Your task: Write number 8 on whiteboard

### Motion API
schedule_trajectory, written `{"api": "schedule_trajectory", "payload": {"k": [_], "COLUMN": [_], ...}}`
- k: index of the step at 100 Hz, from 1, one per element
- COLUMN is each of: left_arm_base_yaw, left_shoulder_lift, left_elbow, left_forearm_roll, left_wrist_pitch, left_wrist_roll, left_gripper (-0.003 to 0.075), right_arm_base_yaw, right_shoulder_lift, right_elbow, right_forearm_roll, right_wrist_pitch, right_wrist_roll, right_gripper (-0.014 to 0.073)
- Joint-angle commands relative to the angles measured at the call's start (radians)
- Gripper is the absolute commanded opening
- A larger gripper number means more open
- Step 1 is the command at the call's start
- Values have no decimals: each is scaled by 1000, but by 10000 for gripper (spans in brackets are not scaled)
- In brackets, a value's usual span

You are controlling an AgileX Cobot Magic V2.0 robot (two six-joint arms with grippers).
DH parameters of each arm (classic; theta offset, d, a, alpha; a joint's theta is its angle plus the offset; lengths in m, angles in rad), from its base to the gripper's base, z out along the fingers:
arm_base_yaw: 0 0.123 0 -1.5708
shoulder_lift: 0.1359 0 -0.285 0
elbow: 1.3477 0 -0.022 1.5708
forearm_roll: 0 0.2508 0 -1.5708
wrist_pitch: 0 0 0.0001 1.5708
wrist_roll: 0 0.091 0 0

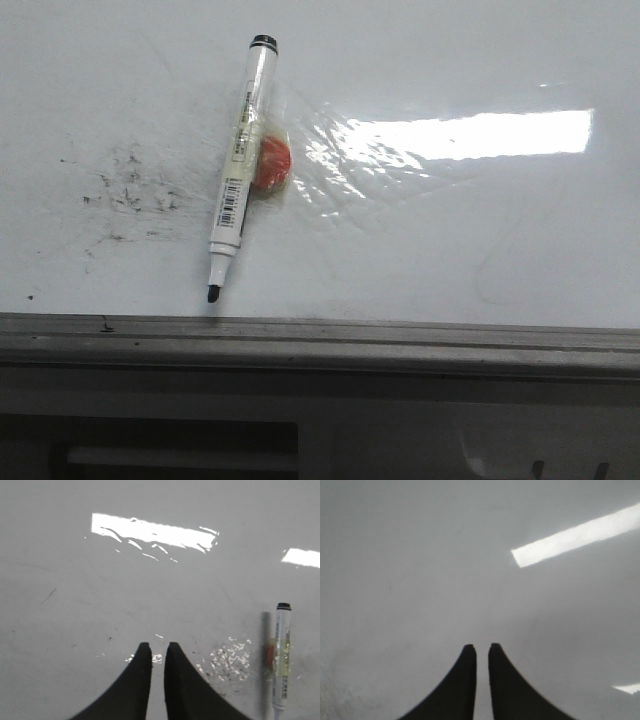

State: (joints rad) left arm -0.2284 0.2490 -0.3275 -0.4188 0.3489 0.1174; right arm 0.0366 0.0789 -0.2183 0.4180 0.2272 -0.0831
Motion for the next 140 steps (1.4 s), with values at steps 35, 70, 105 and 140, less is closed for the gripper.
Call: {"api": "schedule_trajectory", "payload": {"k": [35, 70, 105, 140], "left_arm_base_yaw": [-9, -192, -421, -547], "left_shoulder_lift": [376, 475, 635, 790], "left_elbow": [-147, -158, -162, -209], "left_forearm_roll": [-96, -254, -317, -394], "left_wrist_pitch": [68, 29, -163, -280], "left_wrist_roll": [148, 295, 295, 295], "left_gripper": [370, 370, 370, 370], "right_arm_base_yaw": [-4, -4, -4, -4], "right_shoulder_lift": [47, 47, 49, 49], "right_elbow": [-54, -54, -54, -54], "right_forearm_roll": [-20, -20, -20, -20], "right_wrist_pitch": [32, 20, 38, 36], "right_wrist_roll": [-13, -28, -57, -57], "right_gripper": [261, 261, 261, 263]}}
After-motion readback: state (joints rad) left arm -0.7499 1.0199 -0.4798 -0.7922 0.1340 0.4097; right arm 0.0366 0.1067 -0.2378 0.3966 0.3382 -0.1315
